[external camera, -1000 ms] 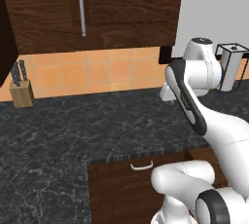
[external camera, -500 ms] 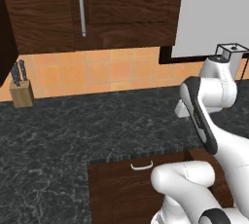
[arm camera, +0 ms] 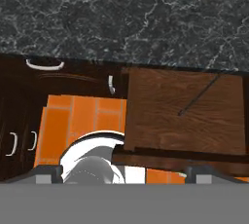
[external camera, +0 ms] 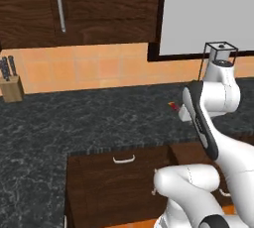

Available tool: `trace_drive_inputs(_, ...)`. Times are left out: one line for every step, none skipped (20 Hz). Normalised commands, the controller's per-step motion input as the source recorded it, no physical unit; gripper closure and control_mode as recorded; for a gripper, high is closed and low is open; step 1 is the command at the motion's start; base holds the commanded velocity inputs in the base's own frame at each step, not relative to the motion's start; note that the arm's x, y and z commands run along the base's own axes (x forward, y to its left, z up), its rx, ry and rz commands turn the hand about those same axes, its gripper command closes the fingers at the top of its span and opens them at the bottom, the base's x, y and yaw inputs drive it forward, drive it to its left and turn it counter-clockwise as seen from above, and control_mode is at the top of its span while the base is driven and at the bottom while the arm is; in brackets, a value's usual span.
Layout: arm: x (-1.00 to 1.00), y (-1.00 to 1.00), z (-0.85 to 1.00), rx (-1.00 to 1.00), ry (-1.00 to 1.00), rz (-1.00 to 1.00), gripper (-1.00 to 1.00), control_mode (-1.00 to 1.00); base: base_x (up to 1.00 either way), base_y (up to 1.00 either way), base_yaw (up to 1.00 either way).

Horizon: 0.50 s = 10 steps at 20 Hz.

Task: Pick the ladle from the drawer and place it on the counter.

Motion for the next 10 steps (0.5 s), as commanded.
trace_drive_inputs(0.0,0.0,0.0,0.0,0.0,0.0,-1.0,1.0,-0.75,-1.0,0.24)
trace_drive_inputs(0.0,0.0,0.0,0.0,0.0,0.0,-1.0,1.0,-0.55,-1.0,0.27)
trace_drive_inputs(0.0,0.0,0.0,0.0,0.0,0.0,-1.0,1.0,-0.31,-1.0,0.33)
trace_drive_inputs(0.0,0.0,0.0,0.0,0.0,0.0,-1.0,1.0,-0.11,-1.0,0.39)
trace_drive_inputs(0.0,0.0,0.0,0.0,0.0,0.0,-1.0,1.0,0.0,-1.0,0.41)
trace_drive_inputs(0.0,0.0,0.0,0.0,0.0,0.0,-1.0,1.0,0.0,-1.0,0.44)
trace_drive_inputs(0.0,0.0,0.0,0.0,0.0,0.0,-1.0,1.0,0.0,-1.0,0.48)
trace_drive_inputs(0.0,0.0,0.0,0.0,0.0,0.0,-1.0,1.0,0.0,-1.0,0.58)
trace_drive_inputs(0.0,0.0,0.0,0.0,0.0,0.0,-1.0,1.0,0.0,-1.0,0.61)
trace_drive_inputs(0.0,0.0,0.0,0.0,0.0,0.0,-1.0,1.0,-0.08,-1.0,0.6)
